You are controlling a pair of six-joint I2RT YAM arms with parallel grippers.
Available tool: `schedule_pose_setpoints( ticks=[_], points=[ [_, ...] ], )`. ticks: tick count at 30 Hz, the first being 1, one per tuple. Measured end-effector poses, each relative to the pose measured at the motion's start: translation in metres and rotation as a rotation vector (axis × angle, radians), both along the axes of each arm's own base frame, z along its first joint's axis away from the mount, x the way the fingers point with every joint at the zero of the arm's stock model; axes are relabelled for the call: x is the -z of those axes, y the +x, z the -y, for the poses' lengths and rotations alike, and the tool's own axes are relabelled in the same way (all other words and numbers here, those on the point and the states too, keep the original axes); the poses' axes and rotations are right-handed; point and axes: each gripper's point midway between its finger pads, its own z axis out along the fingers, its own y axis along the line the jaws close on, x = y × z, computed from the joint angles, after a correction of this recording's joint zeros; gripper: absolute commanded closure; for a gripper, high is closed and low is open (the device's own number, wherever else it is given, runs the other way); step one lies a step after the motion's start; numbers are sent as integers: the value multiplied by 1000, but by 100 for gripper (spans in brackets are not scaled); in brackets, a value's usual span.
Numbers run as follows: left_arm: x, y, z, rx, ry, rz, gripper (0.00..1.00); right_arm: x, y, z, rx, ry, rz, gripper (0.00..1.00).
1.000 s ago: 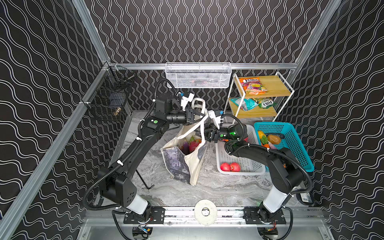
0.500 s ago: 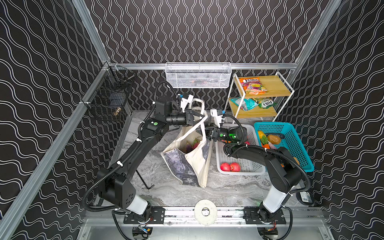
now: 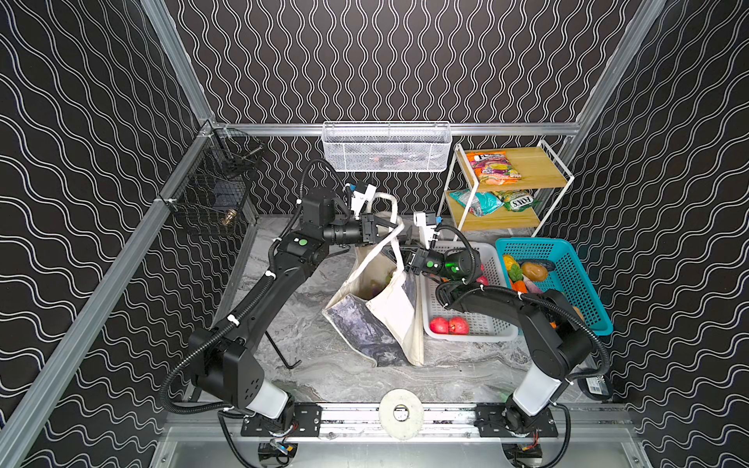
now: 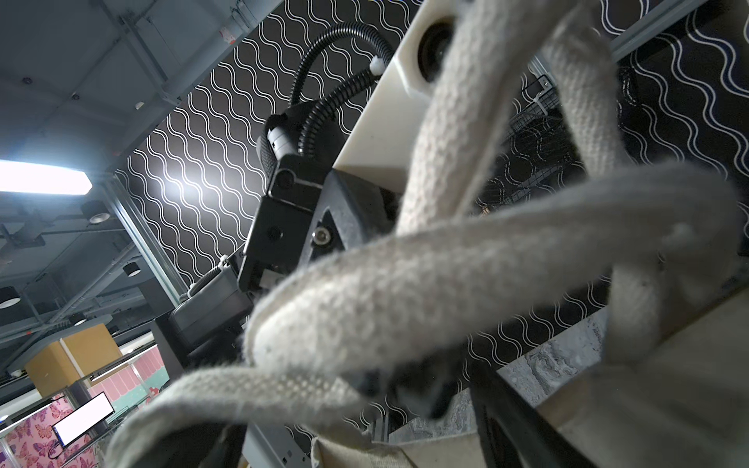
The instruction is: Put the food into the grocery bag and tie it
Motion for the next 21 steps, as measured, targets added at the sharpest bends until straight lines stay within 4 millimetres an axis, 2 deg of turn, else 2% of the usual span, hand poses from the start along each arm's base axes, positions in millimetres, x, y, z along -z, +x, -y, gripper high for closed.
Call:
schedule_pose_setpoints(
  ticks=[14,21],
  points=[
    [7,3,-4,-16,-5,15,100,0,10,-4,16,15,-35,9],
    [4,4,-6,-34,-8,40,100,-8,14,-7,23,33,-31,9]
  ],
)
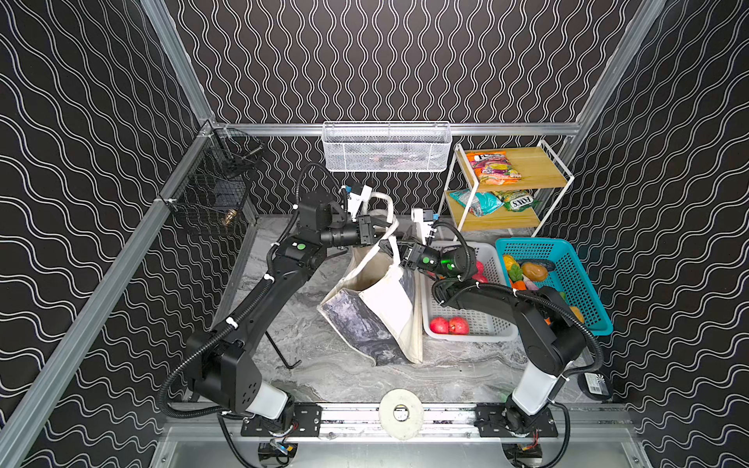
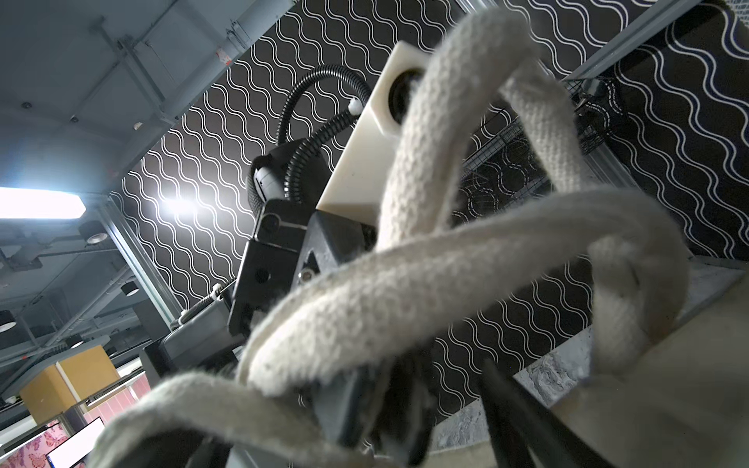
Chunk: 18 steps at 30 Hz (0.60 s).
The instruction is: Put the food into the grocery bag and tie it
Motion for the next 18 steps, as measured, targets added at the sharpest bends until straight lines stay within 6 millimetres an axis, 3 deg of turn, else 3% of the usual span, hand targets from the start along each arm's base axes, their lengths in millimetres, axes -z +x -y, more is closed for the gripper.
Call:
schedule_pose_setpoints(
  ticks=[11,18],
  points=[
    [6,5,-5,-48,53,34,100,1,4,-4,5,-15,-25,28],
    [17,8,-9,-74,103,28,100,11,3,-5,15,-51,-46,53]
  ],
)
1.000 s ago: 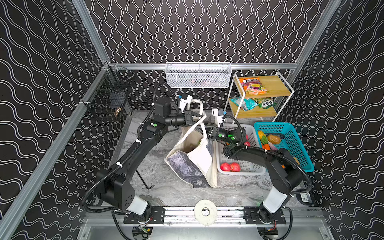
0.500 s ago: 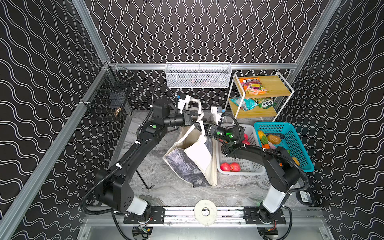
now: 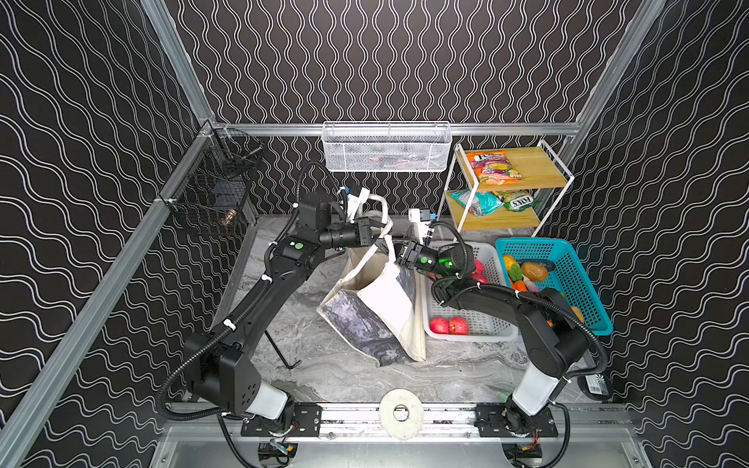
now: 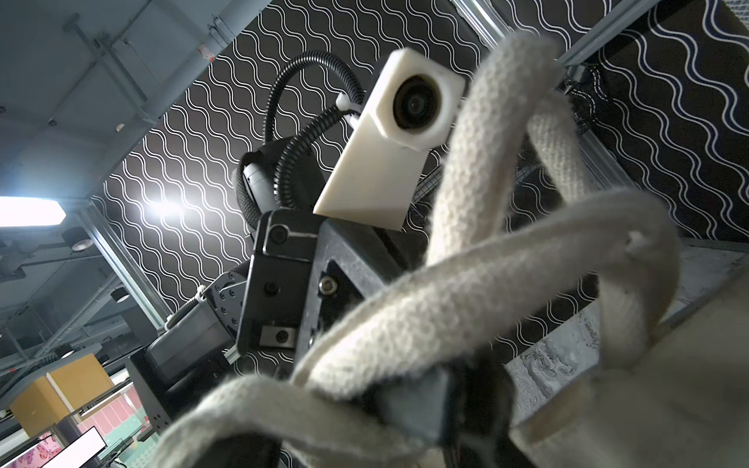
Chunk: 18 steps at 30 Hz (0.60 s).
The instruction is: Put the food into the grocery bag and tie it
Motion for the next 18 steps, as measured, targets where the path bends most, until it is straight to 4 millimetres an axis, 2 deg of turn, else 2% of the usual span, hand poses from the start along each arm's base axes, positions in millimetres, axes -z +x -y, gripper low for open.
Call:
schedule_pose_setpoints(
  ticks=[9,15,18],
  points=[
    [-3,0,-5,-20,36,23,100,9,-4,1,8,-38,1,81],
    [-7,-2,-9,-29,63,23,100,6,-11,3,12,-53,34,92],
    [-2,-5,-12,-27,82,4,100,14,-15,6,21,-80,35,94]
  ],
)
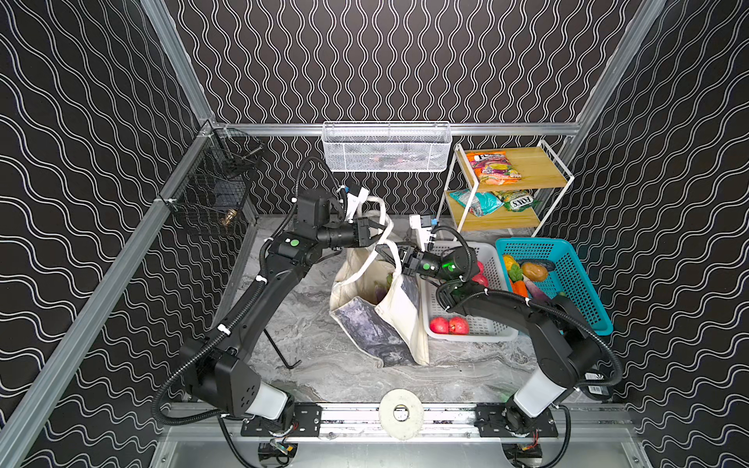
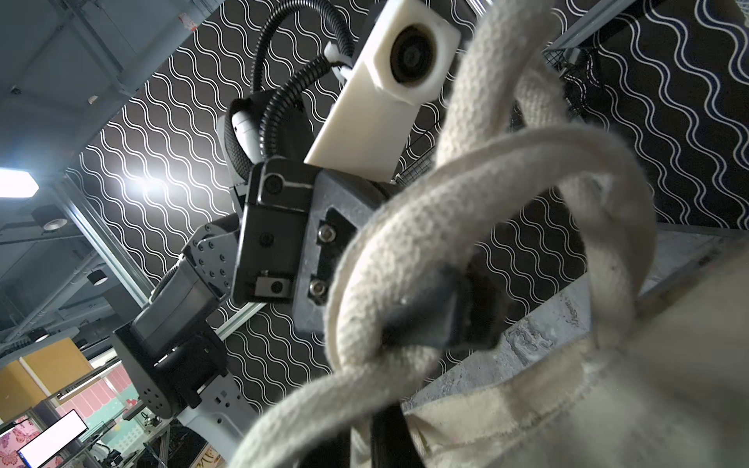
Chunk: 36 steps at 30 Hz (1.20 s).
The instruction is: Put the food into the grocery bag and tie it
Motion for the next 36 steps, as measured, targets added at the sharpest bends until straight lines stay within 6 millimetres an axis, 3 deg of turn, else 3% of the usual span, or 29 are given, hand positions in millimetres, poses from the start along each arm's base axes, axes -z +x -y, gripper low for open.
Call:
schedule_pose_setpoints(
  ticks=[11,21,36],
  points=[
    [12,-7,-5,6,39,-42,100,18,-9,11,16,-93,25,97],
    [14,-18,-11,6,71,-28,100,23,-12,27,80,-218,85,100],
    [24,-30,-26,-29,146,-14,100,34,0,53,272,-350,114,100]
  ],
)
